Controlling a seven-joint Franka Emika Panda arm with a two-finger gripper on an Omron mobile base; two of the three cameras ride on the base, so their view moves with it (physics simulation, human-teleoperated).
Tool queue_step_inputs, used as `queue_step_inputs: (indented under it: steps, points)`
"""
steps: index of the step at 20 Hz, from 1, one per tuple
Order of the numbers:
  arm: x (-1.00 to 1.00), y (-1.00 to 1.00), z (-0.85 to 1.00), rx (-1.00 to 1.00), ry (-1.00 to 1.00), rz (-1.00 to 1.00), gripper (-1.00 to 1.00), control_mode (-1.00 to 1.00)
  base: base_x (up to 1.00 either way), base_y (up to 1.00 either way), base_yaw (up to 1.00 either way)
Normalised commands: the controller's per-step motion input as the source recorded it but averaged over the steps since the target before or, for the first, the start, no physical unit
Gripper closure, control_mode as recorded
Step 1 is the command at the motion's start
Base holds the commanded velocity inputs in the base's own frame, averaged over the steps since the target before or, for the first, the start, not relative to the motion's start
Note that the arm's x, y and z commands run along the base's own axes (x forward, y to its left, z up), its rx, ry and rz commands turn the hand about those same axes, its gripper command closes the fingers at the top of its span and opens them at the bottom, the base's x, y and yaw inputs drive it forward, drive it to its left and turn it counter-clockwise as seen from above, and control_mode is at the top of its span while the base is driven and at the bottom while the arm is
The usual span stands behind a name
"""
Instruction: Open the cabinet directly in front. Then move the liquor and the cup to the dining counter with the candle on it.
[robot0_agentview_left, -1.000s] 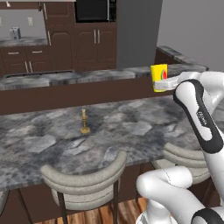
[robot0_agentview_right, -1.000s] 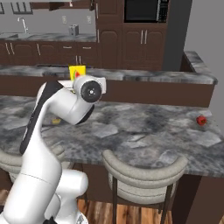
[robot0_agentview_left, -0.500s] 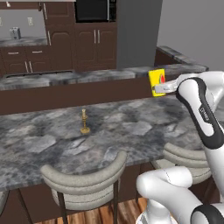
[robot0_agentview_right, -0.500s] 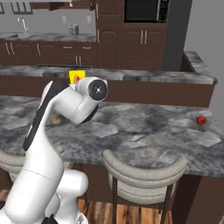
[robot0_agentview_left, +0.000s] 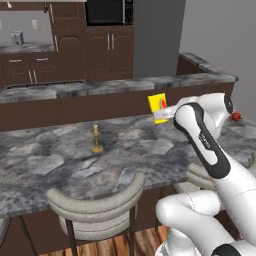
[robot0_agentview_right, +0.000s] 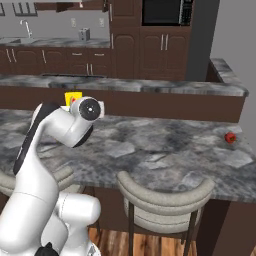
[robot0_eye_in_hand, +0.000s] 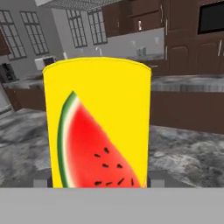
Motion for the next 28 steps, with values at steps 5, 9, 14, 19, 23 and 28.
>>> queue_step_inputs:
  steps: [5,9,14,19,23,28]
  points:
    - [0.29,0.03,-0.45,-0.04,0.02,0.00,1.00,-1.00,0.00,0.00,0.00]
    - [0.09,0.00,-0.44,0.12,-0.03,0.00,1.00,-1.00,0.00,0.00,0.00]
    - [0.00,0.00,-0.19,0.31,-0.13,0.00,1.00,-1.00,0.00,0.00,0.00]
    - [0.00,0.00,-0.22,0.14,-0.27,0.00,1.00,-1.00,0.00,0.00,0.00]
    - [0.00,0.01,-0.42,0.00,-0.35,0.02,1.00,-1.00,0.00,0.00,0.00]
    - [0.00,0.00,-0.08,0.00,-0.07,0.02,1.00,-1.00,0.00,0.00,0.00]
